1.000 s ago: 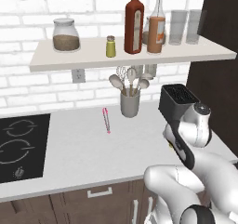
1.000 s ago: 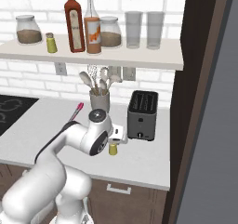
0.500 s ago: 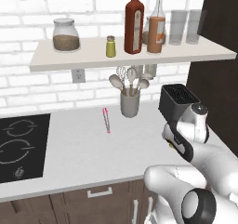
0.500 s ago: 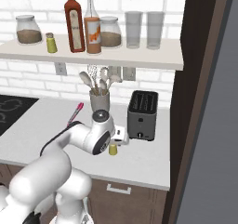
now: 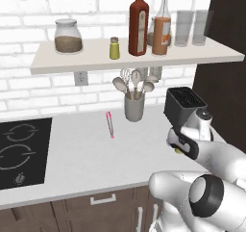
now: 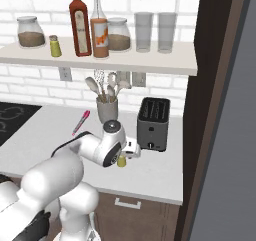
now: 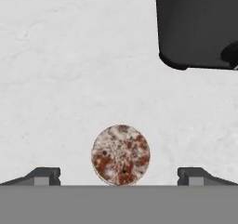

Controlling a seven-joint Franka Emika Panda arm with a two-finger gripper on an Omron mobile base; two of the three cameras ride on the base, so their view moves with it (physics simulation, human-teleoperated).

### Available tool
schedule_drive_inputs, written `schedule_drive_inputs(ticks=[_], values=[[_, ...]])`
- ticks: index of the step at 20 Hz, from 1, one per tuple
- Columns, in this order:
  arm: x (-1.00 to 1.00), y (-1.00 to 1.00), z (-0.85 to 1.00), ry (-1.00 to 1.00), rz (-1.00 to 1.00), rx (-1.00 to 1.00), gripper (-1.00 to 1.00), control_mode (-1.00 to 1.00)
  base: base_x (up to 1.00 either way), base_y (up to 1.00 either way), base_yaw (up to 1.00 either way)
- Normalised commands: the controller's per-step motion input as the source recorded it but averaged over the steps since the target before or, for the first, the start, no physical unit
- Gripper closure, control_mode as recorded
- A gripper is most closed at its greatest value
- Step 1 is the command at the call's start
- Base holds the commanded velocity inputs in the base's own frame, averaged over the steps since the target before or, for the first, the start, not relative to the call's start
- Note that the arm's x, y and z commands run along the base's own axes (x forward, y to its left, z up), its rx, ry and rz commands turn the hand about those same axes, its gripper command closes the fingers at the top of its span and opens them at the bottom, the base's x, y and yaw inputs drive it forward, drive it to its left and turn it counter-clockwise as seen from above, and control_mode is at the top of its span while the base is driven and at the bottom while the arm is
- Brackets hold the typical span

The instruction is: Put the shaker and condiment bottle from the counter next to their counterparts in the cabinet.

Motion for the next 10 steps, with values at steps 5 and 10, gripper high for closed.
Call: schedule_drive_inputs(ticks=[5, 10], values=[[0.13, 0.0, -0.3, 0.0, 0.0, -0.03, -1.0, -1.0, 0.0, 0.0, 0.0], [0.2, -0.04, -0.34, 0.0, 0.0, -0.03, 1.0, -1.0, 0.0, 0.0, 0.0]])
